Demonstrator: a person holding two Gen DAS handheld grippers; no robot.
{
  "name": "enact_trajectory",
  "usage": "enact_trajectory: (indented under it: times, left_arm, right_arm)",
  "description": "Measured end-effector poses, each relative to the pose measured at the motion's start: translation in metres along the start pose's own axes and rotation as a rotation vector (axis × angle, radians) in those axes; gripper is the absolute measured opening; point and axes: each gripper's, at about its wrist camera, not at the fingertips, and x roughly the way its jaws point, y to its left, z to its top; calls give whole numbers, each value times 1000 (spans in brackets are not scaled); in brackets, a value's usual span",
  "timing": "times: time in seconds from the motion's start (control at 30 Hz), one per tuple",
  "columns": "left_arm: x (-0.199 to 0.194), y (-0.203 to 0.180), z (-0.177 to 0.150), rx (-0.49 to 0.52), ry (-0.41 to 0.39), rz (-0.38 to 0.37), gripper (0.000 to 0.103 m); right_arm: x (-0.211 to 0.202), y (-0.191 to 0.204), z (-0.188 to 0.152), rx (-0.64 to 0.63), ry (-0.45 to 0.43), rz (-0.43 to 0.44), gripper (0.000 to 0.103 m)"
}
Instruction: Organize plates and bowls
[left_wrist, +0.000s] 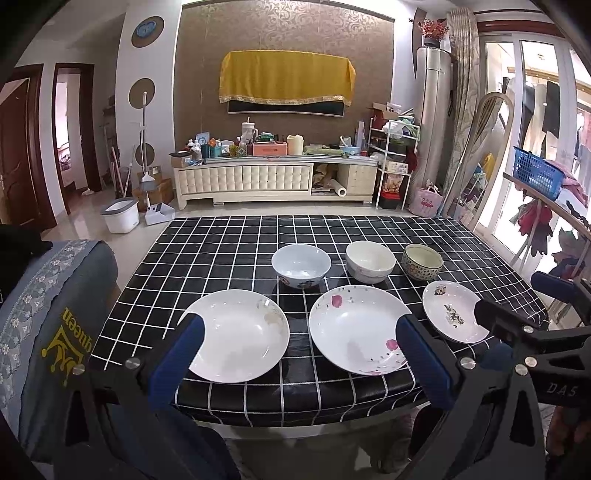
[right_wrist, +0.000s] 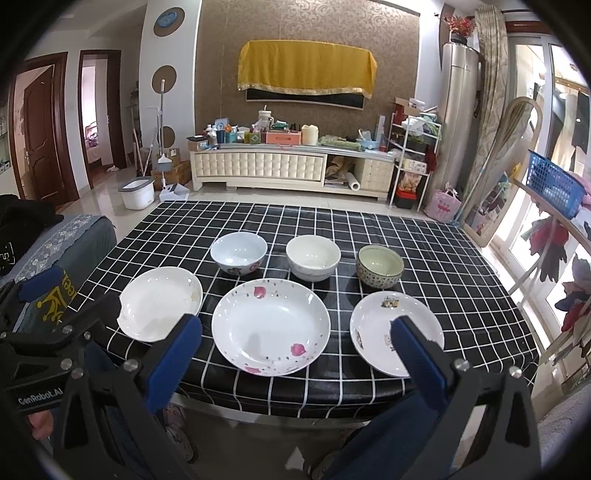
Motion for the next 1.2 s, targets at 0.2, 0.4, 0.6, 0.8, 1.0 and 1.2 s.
enact_trajectory:
  times: [0.2, 0.4, 0.6, 0.8, 1.0, 1.2]
  left_arm:
    - [0, -1, -1, 4, -6, 4, 103]
    - [1, -2, -1, 2, -6, 4, 103]
    - [0, -1, -1, 4, -1, 5, 103]
    - [-3, -1, -1, 4, 3, 3, 103]
    - [-5, -1, -2, 1, 4, -1, 103]
    - [-6, -3, -3, 5, 5, 1, 103]
  right_arm:
    - [-1, -1, 0, 4, 2, 7, 103]
    - [-2, -1, 0, 3, 3, 8, 103]
    - [-2, -1, -2, 9, 13, 16, 103]
    - [-3, -2, -2, 10, 19, 13, 103]
    - [-4, -4, -4, 15, 22, 17, 103]
    - [-3, -6, -5, 21, 32, 22, 103]
